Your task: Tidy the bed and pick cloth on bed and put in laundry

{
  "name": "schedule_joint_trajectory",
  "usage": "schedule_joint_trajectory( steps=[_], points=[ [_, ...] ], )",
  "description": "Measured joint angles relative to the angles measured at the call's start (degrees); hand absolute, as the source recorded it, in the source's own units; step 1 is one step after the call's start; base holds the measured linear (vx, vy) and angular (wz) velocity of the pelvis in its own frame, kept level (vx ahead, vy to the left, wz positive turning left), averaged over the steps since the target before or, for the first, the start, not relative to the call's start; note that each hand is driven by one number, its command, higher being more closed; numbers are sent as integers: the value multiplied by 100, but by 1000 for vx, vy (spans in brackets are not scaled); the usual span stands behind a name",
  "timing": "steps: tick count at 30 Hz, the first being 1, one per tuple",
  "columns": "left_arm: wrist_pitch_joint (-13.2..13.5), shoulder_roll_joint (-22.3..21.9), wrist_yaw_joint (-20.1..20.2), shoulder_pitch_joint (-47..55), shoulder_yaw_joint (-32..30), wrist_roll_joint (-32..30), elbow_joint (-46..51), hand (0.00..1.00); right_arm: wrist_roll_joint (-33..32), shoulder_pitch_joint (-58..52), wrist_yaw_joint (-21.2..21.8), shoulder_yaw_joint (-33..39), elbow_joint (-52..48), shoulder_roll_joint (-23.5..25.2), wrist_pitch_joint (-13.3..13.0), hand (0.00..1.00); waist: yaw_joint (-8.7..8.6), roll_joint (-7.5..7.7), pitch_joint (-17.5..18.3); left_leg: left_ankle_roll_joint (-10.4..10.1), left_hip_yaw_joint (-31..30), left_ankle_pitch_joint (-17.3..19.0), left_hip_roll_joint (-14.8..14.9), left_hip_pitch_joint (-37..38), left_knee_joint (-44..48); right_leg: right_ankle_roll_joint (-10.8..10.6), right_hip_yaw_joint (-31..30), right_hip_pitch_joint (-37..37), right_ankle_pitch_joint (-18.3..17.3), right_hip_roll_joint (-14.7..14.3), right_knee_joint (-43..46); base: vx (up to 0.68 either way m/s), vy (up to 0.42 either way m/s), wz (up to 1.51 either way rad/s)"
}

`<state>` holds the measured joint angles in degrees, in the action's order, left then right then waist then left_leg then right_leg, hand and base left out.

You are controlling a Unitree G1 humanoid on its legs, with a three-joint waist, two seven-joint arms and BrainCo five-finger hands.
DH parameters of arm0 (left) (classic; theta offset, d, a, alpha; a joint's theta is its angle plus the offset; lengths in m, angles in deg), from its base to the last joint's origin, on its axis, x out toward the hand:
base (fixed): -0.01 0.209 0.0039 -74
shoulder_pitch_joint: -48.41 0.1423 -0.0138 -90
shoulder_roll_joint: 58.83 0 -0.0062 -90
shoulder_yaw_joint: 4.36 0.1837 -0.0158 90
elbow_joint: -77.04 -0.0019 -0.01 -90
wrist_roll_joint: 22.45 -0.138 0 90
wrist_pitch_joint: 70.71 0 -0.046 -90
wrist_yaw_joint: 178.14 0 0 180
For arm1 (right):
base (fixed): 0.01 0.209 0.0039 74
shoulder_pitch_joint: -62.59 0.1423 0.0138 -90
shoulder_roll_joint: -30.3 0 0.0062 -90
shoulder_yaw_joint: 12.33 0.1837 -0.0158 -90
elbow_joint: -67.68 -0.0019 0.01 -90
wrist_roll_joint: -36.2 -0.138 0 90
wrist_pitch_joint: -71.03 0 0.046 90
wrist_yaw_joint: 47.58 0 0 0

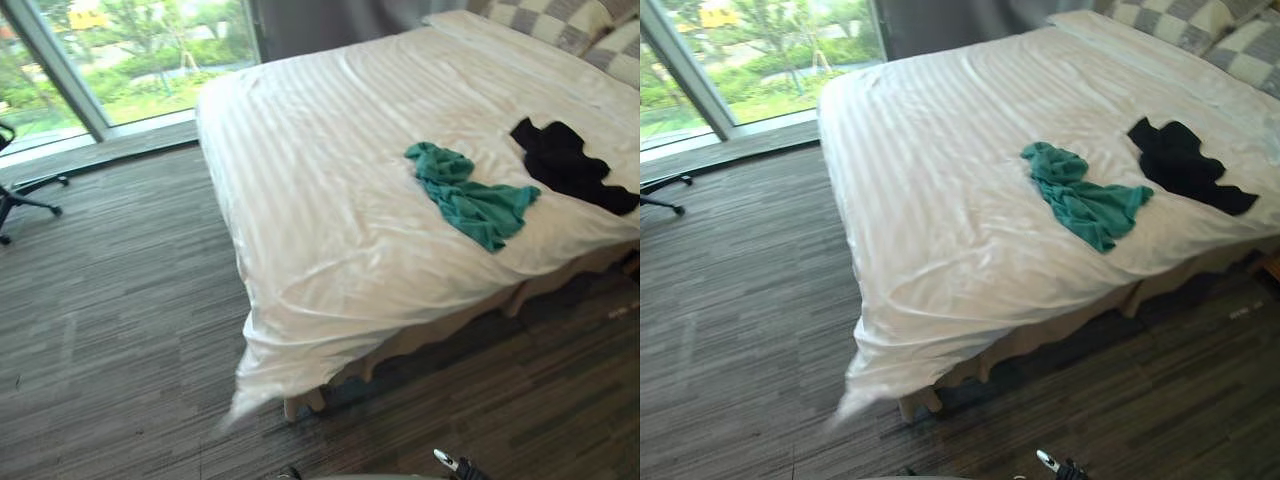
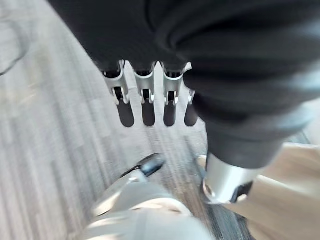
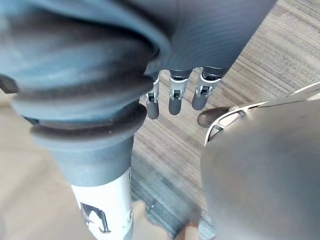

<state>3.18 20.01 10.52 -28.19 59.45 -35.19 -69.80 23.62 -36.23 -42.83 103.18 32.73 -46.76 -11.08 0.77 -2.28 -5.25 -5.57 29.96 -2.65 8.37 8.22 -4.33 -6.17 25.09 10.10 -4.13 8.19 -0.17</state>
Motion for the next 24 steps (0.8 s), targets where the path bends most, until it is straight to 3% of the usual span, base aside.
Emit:
schedule_joint_trajectory(
  steps=[4,8,9,11,13,14,17,22,23,24],
  points=[
    [-87,-414,-17,306,-602,293,-1,0,-183,26,-214,256,-15,39,-18,0,25,-41,172,-11,-21,-28,-41,84,-102,3,20,57,6,16,-13,-91,5,1],
    [20,-503,-121,345,-896,305,-2,0,-400,108,-454,454,-37,-37,-120,0,38,-68,230,-9,-75,-28,-38,86,-144,3,65,58,4,14,-21,-80,-8,2],
    [164,-516,-212,343,-958,311,-1,0,-470,157,-487,514,-128,-103,-223,100,38,-58,235,-2,-116,-31,-40,69,-145,-5,102,58,-2,15,-23,-48,-14,11],
    [395,-516,-388,337,-926,341,2,0,-488,236,-499,478,-560,-231,-396,100,37,-41,237,3,-170,-34,-52,45,-146,-25,135,57,-14,18,-30,-30,-9,9],
    [807,-476,-651,326,-639,769,16,0,-480,396,-455,83,-1448,-495,-765,100,17,10,250,5,-219,-33,-88,25,-146,-18,142,54,18,3,-61,2,-1,2],
    [871,-444,-685,314,-504,883,23,0,-472,443,-448,-67,-1706,-587,-785,100,11,32,262,6,-256,-33,-108,0,-145,-10,156,44,30,-4,-76,26,-7,9],
    [1261,-352,-869,172,260,1376,304,0,-215,1038,13,-883,-2802,-1089,-1083,100,9,142,269,57,-334,-87,-144,-162,-108,0,179,-62,119,-27,-135,69,-12,5],
    [1589,-213,-998,-55,955,1683,570,0,183,1719,846,-2161,-3170,-1162,-1442,100,16,324,196,65,-390,-95,-148,-166,-105,23,207,-32,143,-39,-174,57,-13,1],
    [1677,-160,-1025,-114,1184,1775,570,0,350,2013,1087,-2796,-3171,-1161,-1494,100,19,331,188,65,-413,-95,-149,-177,-105,40,232,-28,154,-40,-179,40,-20,4],
    [1708,-164,-1026,-121,1250,1814,576,0,409,2130,1171,-2993,-3171,-1151,-1516,100,22,322,182,65,-432,-95,-151,-180,-105,46,256,-21,158,-38,-180,49,-22,12]
  ],
)
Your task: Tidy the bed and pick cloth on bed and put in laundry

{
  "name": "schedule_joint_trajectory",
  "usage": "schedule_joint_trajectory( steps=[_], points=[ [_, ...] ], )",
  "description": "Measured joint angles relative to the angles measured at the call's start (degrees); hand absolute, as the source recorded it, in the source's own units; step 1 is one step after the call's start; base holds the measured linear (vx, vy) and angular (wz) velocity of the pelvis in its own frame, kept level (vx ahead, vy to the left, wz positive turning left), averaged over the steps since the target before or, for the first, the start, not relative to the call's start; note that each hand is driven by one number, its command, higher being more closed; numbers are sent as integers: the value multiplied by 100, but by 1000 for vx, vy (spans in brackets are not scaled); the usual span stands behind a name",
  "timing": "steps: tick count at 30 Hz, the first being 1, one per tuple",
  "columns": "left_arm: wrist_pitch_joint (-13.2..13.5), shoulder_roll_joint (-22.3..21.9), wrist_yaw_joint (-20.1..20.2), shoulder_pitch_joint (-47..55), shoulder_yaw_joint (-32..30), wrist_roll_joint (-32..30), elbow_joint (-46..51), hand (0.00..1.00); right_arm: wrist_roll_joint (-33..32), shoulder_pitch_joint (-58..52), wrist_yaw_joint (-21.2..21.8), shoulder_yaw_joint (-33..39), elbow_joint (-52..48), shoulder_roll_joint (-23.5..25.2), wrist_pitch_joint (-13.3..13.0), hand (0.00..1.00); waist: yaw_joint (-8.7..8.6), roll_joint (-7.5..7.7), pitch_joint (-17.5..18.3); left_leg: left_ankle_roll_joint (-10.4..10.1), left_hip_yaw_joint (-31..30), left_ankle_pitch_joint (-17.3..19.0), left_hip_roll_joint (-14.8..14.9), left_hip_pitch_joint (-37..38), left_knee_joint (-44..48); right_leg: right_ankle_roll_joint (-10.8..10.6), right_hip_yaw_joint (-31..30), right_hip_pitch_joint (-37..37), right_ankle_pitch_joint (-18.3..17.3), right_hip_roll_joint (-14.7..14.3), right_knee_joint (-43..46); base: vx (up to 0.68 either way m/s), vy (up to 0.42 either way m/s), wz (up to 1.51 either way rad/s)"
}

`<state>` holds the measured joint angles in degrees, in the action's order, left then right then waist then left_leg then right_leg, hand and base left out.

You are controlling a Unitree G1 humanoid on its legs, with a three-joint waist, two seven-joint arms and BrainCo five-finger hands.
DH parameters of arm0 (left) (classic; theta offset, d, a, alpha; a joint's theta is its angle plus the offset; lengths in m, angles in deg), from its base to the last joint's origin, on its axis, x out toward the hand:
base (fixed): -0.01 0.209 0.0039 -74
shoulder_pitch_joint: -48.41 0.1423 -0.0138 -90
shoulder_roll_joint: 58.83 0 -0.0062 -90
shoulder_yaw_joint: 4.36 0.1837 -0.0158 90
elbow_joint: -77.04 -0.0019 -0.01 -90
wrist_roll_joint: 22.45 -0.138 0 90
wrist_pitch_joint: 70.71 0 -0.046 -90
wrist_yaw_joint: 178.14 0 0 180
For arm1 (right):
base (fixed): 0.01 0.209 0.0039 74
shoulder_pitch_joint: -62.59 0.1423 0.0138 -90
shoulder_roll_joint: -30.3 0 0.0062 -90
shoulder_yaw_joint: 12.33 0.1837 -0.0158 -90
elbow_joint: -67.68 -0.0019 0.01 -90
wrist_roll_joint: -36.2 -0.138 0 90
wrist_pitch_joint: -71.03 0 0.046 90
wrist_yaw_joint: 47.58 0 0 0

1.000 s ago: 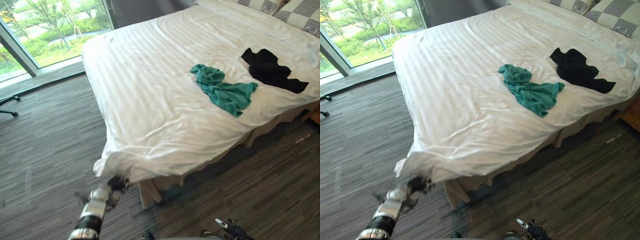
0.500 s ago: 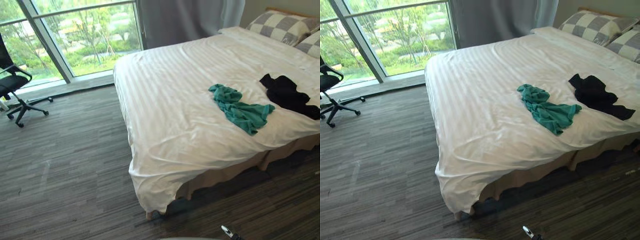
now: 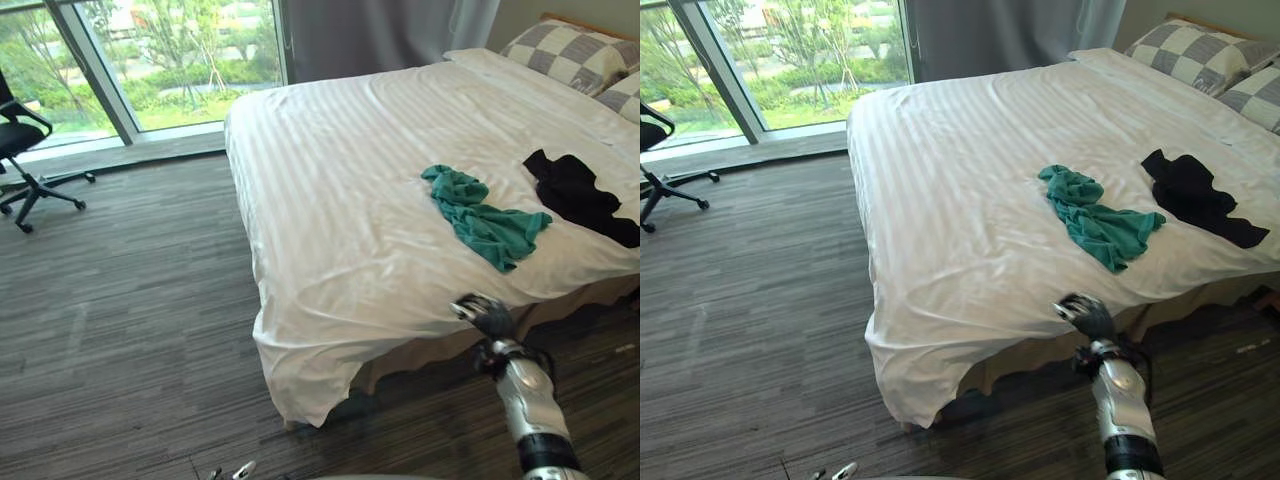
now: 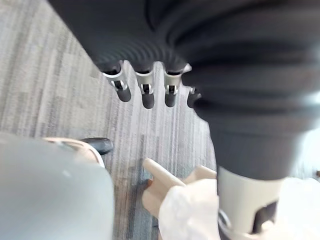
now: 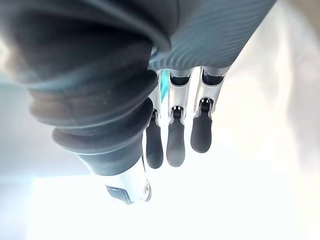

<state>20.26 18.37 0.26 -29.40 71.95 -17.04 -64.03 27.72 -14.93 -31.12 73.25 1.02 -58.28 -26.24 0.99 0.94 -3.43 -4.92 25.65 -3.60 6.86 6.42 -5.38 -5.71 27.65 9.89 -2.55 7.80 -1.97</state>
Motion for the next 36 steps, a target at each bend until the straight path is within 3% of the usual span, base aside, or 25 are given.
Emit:
schedule_joint_trajectory(
  steps=[3,6,12,16,18,19,21,22,25,28,32,36],
  points=[
    [151,-10,1,5,204,468,-3,0,4,742,400,-716,125,126,32,100,57,-27,-75,0,-129,-1,11,10,2,41,116,107,30,-17,-2,18,-18,18],
    [247,-14,70,-74,280,1003,66,0,0,1786,528,-1197,605,261,210,100,337,42,-279,14,-286,-27,28,-80,73,84,284,135,59,-31,-2,-45,-25,27],
    [353,71,159,-515,277,1207,432,0,-349,3803,626,-1799,1362,447,335,100,940,238,-1231,38,-1029,-38,111,-990,577,119,889,-234,36,-63,160,-115,-23,49],
    [347,149,129,-709,270,1128,622,0,-426,4638,450,-2046,1936,656,342,100,1210,212,-1946,107,-1506,-83,112,-1603,972,170,1355,-580,-134,68,620,-86,44,54],
    [350,142,136,-732,274,1058,675,0,-425,4848,299,-2036,2165,646,368,100,1322,178,-2123,155,-1640,-120,90,-1799,1026,171,1486,-733,-239,157,859,-61,50,44],
    [345,112,151,-732,293,993,691,0,-426,4957,201,-2012,2358,605,415,100,1430,108,-2251,209,-1749,-161,31,-1926,1047,176,1596,-860,-312,271,1093,-44,59,50],
    [341,25,162,-728,330,973,692,0,-425,5004,100,-1961,2532,545,531,100,1483,2,-2311,262,-1811,-200,-62,-2083,1055,137,1690,-1022,-424,429,1329,-42,72,38],
    [344,16,174,-786,476,951,693,0,-405,5106,-16,-1886,2792,429,644,100,1576,-173,-2407,294,-1845,-223,-115,-2243,1106,151,1731,-1203,-479,557,1569,-75,85,26],
    [361,12,287,-940,754,843,656,0,-320,5312,-363,-1649,3390,222,857,100,1617,-472,-2551,365,-1905,-279,-216,-2626,1144,163,1785,-1654,-597,800,1986,-90,54,16],
    [431,-20,309,-1249,1108,839,537,0,-326,5292,-830,-1182,4195,-316,1036,100,1783,-832,-2723,383,-1893,-389,-263,-2991,1117,204,1755,-2146,-635,964,2308,-76,19,0],
    [585,-6,404,-1394,1308,849,377,0,-830,4979,-1130,-710,4437,-634,1102,100,1816,-887,-2721,447,-1697,-593,-303,-3208,919,243,1537,-2706,-691,1143,2617,-23,-30,-18],
    [580,24,397,-1467,1432,864,372,0,-1172,4618,-938,-553,4261,-610,1098,100,1729,-997,-2650,465,-1593,-612,-350,-3219,917,230,1423,-2828,-715,1251,2732,14,-40,-10]
  ],
)
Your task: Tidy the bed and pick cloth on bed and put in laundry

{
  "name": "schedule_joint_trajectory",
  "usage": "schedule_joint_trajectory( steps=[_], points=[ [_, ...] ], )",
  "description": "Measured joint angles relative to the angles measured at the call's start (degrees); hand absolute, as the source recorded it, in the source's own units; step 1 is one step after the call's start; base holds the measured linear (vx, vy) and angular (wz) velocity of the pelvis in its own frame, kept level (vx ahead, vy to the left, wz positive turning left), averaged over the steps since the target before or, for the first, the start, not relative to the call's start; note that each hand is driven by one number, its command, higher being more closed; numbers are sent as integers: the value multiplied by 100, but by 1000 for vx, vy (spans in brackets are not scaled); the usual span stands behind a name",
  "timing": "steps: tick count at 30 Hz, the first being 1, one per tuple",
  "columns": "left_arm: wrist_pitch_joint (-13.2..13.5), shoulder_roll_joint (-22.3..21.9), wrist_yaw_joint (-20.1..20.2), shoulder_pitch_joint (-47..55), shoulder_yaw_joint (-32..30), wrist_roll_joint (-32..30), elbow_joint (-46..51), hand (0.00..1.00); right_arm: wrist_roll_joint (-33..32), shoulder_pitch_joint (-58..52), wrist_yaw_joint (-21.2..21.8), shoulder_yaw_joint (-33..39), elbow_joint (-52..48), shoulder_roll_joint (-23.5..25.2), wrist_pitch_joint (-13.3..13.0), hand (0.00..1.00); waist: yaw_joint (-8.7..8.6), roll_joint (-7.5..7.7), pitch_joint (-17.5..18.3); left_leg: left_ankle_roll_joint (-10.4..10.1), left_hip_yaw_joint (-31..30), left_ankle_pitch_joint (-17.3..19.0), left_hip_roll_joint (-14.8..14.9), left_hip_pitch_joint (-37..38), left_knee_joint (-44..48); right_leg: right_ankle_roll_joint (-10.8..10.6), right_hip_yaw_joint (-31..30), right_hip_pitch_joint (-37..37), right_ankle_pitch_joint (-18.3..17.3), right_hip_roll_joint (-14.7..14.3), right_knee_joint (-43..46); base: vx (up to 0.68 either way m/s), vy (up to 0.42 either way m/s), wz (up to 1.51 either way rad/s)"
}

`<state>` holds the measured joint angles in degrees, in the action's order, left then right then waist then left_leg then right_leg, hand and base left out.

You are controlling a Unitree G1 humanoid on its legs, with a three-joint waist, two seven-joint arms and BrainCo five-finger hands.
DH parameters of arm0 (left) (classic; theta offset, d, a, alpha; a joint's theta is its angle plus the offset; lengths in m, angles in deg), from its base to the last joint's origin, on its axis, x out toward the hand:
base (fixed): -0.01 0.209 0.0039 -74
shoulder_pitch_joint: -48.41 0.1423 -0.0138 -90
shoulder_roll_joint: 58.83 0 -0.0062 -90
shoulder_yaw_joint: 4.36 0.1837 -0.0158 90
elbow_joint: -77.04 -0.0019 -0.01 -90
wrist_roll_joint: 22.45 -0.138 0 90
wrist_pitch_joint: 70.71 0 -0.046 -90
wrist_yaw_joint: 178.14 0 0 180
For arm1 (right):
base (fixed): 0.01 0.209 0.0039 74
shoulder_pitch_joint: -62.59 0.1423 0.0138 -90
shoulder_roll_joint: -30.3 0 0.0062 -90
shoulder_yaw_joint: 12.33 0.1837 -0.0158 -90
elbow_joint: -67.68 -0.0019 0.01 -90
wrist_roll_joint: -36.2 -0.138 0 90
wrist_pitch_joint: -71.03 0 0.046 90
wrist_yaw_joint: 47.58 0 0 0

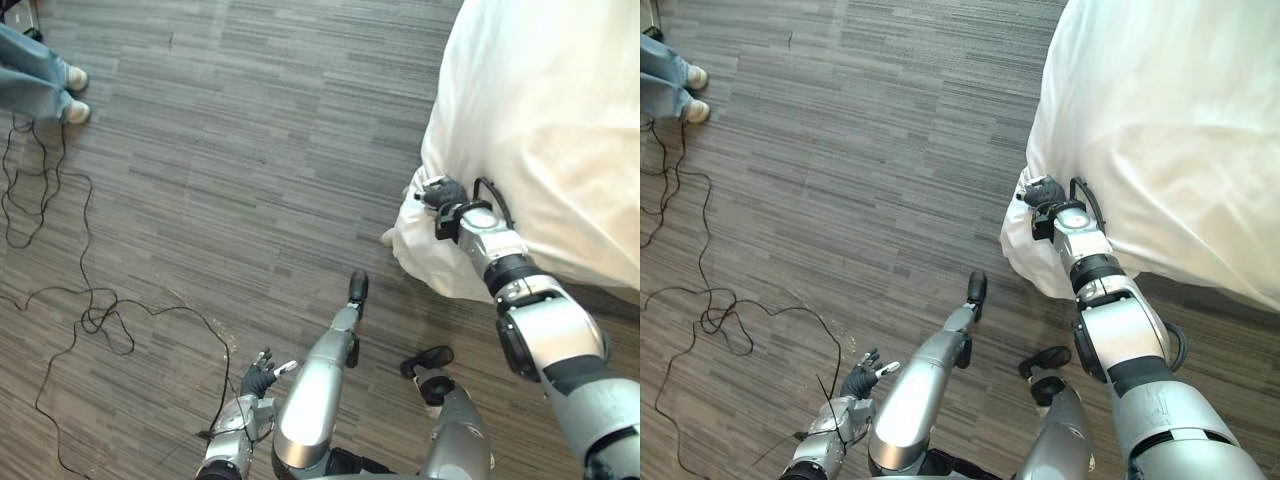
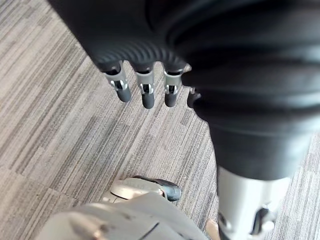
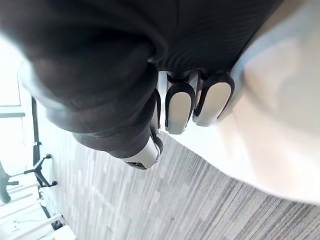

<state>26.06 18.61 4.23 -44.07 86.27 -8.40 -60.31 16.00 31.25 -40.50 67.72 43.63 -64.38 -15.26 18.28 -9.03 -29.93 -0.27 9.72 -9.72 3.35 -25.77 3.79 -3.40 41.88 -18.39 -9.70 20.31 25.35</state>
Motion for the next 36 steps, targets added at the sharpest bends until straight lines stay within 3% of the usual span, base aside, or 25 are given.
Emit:
schedule_joint_trajectory(
  steps=[2,4,6,9,10,13,16,21,23,26,28,29,31,34,36],
  points=[
    [0,14,-1,-3,58,-1,-2,0,-32,-210,341,-1,-25,2,-119,100,-97,-50,33,0,18,1,-44,23,1,-14,-28,-4,-7,57,43,9,-10,2],
    [-21,56,-11,-8,59,-15,-51,0,-73,-763,1051,-27,-324,42,-354,100,-259,-48,32,0,67,4,-73,87,-1,-37,-114,10,7,81,51,16,-17,-8],
    [-36,101,-26,-5,52,-25,-111,0,-72,-1397,1485,-318,-671,177,-383,100,-422,-12,9,3,125,10,-93,231,-40,-45,-191,80,12,77,46,19,-26,-18],
    [-51,254,-64,15,8,-134,-226,0,55,-2622,1990,-1344,-1412,382,-370,100,-723,191,-58,-54,193,56,-99,637,-197,-48,-311,352,12,34,-51,19,-29,-28],
    [-108,372,-141,59,-37,-214,-249,0,55,-3340,2135,-2054,-1980,607,-330,100,-924,401,-58,-115,264,116,-33,840,-223,-44,-365,538,11,-63,-203,22,-46,-38],
    [-152,598,-263,134,-89,-442,-249,0,55,-4253,2259,-3191,-3077,1094,-342,100,-1142,814,-38,-195,396,175,150,1292,-294,4,-452,974,54,-356,-562,32,-84,-37],
    [-143,670,-369,180,-132,-510,-250,0,-84,-4282,2393,-3565,-3742,1424,-580,100,-1129,979,26,-226,461,198,311,1554,-285,-11,-481,1274,109,-585,-792,33,-107,-20],
    [-363,705,-116,499,-180,185,-390,0,-1380,-3642,2418,-3275,-4440,1703,-1087,100,-1135,1162,368,-279,605,237,493,1876,-278,18,-586,1647,233,-869,-1179,45,-54,-17],
    [-473,690,-49,564,-238,332,-427,0,-1914,-3206,2346,-2571,-4710,1896,-1289,100,-1144,1147,463,-280,642,237,517,1973,-274,15,-619,1747,269,-907,-1250,33,-8,-8],
    [-622,699,64,552,-242,344,-354,0,-2158,-2284,2028,-1485,-4670,1961,-1398,100,-1160,1056,425,-279,673,237,548,1947,-210,27,-655,1700,273,-894,-1173,-57,28,-7],
    [-724,627,256,516,-230,363,-166,0,-2455,-973,1607,-243,-4080,1641,-1329,100,-1129,794,292,-275,669,239,520,1825,-104,56,-672,1523,225,-769,-909,-144,76,4],
    [-751,586,301,491,-224,389,-160,0,-2524,-679,1522,-25,-3894,1498,-1298,100,-1116,713,303,-276,670,240,504,1716,-75,66,-680,1394,211,-719,-814,-182,105,1],
    [-774,458,477,322,-77,489,-257,0,-2779,104,1259,494,-3272,882,-1129,100,-1052,322,329,-281,677,231,427,1260,-93,85,-782,761,169,-548,-497,-129,68,-7],
    [-772,337,570,158,-3,682,-334,0,-2884,120,992,703,-2430,228,-927,100,-938,51,281,-194,790,97,323,950,-187,113,-1036,137,196,-406,-172,-38,10,-24],
    [-765,308,630,33,-10,683,-443,0,-2878,-125,802,742,-1944,21,-749,100,-949,3,259,-87,849,15,276,796,-186,135,-1139,-142,176,-312,-10,31,-17,-21]
  ],
)
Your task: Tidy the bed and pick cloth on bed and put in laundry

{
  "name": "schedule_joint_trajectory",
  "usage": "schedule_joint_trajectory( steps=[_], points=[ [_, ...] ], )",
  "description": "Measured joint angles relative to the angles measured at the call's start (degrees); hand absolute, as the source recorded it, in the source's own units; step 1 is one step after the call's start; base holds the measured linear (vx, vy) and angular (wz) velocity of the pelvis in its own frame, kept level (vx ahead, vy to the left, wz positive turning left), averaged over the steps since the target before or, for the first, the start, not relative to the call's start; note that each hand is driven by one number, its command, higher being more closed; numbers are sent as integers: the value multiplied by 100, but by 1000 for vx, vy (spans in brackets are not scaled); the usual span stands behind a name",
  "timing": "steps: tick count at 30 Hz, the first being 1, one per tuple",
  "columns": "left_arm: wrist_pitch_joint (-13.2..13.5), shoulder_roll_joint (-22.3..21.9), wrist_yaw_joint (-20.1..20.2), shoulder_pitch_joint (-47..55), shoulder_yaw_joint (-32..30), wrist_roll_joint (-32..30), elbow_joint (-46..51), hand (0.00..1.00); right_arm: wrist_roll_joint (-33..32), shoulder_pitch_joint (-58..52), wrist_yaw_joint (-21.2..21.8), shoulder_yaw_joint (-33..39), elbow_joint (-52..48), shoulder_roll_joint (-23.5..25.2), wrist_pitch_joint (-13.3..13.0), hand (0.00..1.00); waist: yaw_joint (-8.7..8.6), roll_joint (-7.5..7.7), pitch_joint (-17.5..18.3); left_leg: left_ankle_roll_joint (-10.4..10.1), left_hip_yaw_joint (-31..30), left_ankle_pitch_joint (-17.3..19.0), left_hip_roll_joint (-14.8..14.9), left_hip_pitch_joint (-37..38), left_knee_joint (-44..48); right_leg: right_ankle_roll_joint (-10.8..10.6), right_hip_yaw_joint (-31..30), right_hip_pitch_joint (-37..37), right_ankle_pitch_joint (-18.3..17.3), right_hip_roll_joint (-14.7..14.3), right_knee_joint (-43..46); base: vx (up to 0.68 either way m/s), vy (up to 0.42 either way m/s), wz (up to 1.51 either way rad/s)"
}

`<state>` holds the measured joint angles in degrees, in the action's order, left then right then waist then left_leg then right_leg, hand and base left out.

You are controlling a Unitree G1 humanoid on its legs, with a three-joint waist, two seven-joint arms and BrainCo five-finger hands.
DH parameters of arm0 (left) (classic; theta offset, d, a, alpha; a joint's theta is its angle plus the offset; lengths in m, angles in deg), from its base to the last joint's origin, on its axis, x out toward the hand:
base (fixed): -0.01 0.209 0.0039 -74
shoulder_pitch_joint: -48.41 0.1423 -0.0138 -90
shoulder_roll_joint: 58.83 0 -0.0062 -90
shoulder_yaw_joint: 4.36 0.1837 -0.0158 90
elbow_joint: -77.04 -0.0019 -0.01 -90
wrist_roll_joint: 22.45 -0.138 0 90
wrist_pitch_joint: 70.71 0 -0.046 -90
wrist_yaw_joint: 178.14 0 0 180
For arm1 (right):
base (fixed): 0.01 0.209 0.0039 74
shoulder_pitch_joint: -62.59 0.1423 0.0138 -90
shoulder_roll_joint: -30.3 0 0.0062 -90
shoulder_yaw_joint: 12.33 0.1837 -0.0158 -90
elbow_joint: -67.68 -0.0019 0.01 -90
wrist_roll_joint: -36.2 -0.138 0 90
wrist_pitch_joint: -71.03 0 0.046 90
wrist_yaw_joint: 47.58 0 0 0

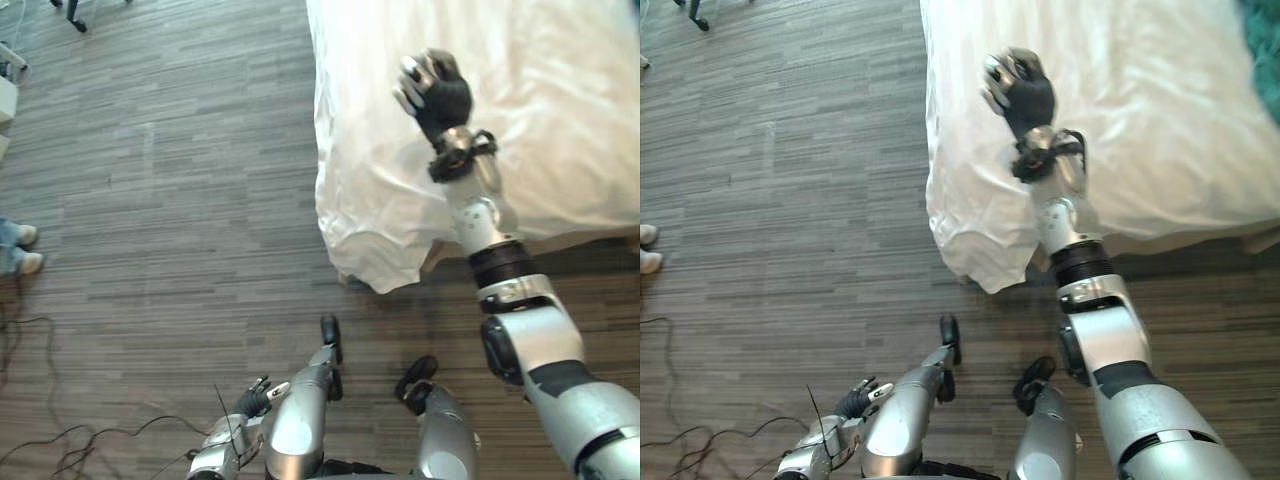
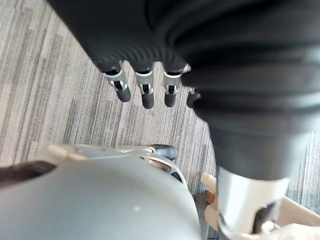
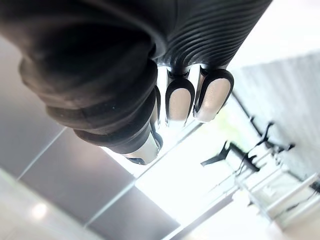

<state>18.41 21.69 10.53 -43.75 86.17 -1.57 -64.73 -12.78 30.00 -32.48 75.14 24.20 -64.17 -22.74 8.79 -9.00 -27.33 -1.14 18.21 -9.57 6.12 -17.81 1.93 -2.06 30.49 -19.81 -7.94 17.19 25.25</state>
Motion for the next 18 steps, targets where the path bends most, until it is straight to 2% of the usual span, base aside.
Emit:
schedule_joint_trajectory(
  steps=[1,3,4,7,10,11,13,14,15,16,17,18],
  points=[
    [7,-39,-3,-59,-12,1,-10,0,-5,-192,-91,41,146,-84,130,100,3,-4,-2,6,98,-6,-14,-81,-2,8,-118,-201,-14,28,99,62,-40,-27],
    [22,-68,-6,-115,-27,4,-19,0,0,-284,-49,34,-116,-66,199,100,-50,-8,-3,6,226,-6,-26,-126,-1,9,-269,-383,-24,95,188,76,-53,-34],
    [57,-123,-5,-197,-23,24,-44,0,73,-309,-86,8,-186,-61,338,100,-113,-15,2,6,257,-5,-28,-114,3,11,-360,-456,-44,103,240,71,-71,-25],
    [151,-318,5,-318,-17,203,-46,0,232,-495,-120,-1,-336,-83,430,100,-223,-11,2,4,276,-2,-11,-72,5,3,-387,-446,-81,91,274,37,-54,-7],
    [132,-343,0,-358,-42,449,12,0,337,-1203,-156,189,-531,-84,586,100,-412,60,-11,19,357,27,-4,66,11,-46,-433,-322,-117,77,250,28,-29,-8],
    [111,-304,-2,-330,-123,482,13,0,435,-1797,-253,425,-487,-74,720,100,-463,156,-15,11,410,68,-1,162,19,-58,-472,-239,-123,62,219,39,-17,-15],
    [66,-191,-17,-293,-172,494,17,0,511,-3045,-242,881,-252,96,815,100,-519,322,-39,-11,517,138,37,339,8,-80,-544,-41,-68,-54,53,91,-29,-31],
    [0,-168,-35,-257,-268,487,31,0,591,-3804,-239,1067,-156,238,864,100,-638,424,-94,-34,552,185,67,470,7,-61,-563,124,21,-127,-106,103,-18,-32],
    [-23,-158,-76,-218,-304,484,45,0,676,-4115,-236,1115,-118,342,862,100,-722,474,-100,-45,553,206,70,522,5,-67,-559,207,51,-155,-198,88,5,-29],
    [-82,-51,-189,-142,-357,433,56,0,747,-4654,-231,1188,-62,515,846,0,-942,603,-100,-94,575,251,95,661,2,-84,-574,382,115,-264,-375,76,5,-21],
    [-129,-32,-252,-121,-354,414,53,0,799,-4913,-219,1232,-61,625,798,0,-1024,656,-92,-108,593,269,120,736,-2,-79,-588,483,158,-317,-474,96,-10,-32],
    [-178,12,-290,-116,-355,353,54,0,927,-5388,-146,1313,-60,821,637,0,-1126,732,-73,-142,658,305,177,914,-12,-89,-627,699,245,-423,-694,85,-17,-44]
  ],
)
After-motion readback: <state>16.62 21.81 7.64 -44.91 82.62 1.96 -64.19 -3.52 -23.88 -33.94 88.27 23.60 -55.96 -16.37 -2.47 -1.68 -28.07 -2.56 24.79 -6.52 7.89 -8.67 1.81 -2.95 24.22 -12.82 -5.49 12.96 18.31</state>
